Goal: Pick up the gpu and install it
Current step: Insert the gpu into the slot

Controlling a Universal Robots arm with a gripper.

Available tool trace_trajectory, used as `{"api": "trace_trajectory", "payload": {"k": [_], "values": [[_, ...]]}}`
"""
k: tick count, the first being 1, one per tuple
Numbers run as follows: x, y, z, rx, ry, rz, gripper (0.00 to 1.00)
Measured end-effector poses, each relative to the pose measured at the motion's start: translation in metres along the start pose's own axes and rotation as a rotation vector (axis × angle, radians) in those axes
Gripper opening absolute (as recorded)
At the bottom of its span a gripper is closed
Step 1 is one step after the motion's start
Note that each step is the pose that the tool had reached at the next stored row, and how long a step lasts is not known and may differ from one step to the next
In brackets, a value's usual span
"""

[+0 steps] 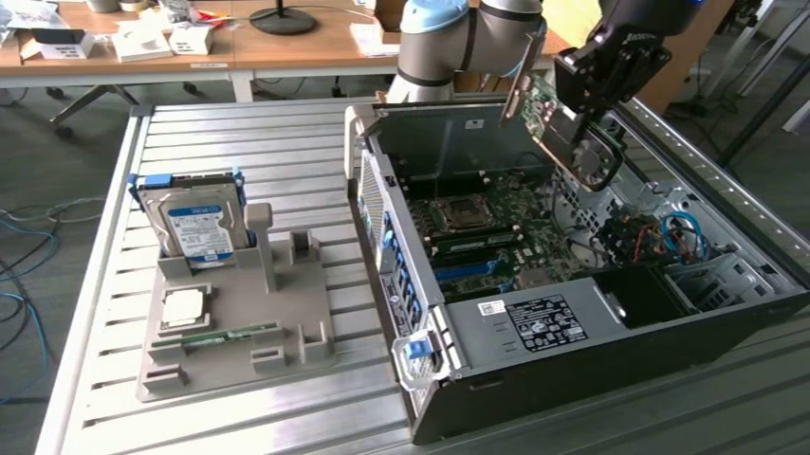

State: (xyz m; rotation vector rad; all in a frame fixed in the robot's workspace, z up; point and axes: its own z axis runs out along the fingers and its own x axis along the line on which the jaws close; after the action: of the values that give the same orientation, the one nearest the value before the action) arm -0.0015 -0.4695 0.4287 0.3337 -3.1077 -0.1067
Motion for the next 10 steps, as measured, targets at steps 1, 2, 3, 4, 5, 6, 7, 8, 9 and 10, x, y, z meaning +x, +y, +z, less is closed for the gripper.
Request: {"api": "trace_trajectory", "payload": {"k": [1, 2, 3, 4, 5, 6, 7, 8, 9, 10], "values": [[0.0, 0.0, 0.0002, 0.0001, 0.0012, -0.018, 0.26], [0.0, 0.0, 0.0003, 0.0002, 0.0025, -0.036, 0.26], [0.0, 0.0, 0.0005, 0.0003, 0.0037, -0.054, 0.26], [0.0, 0.0, 0.0007, 0.0005, 0.005, -0.072, 0.26], [0.0, -0.0001, 0.0009, 0.0006, 0.0062, -0.09, 0.26], [0.0, -0.0001, 0.0011, 0.0008, 0.0075, -0.109, 0.26], [0.0, -0.0001, 0.0013, 0.0008, 0.0087, -0.127, 0.26], [0.0, -0.0001, 0.0014, 0.0011, 0.0101, -0.145, 0.26], [0.0, -0.0001, 0.0016, 0.0011, 0.0113, -0.162, 0.26], [0.0, -0.0001, 0.0018, 0.0013, 0.0125, -0.181, 0.26]]}}
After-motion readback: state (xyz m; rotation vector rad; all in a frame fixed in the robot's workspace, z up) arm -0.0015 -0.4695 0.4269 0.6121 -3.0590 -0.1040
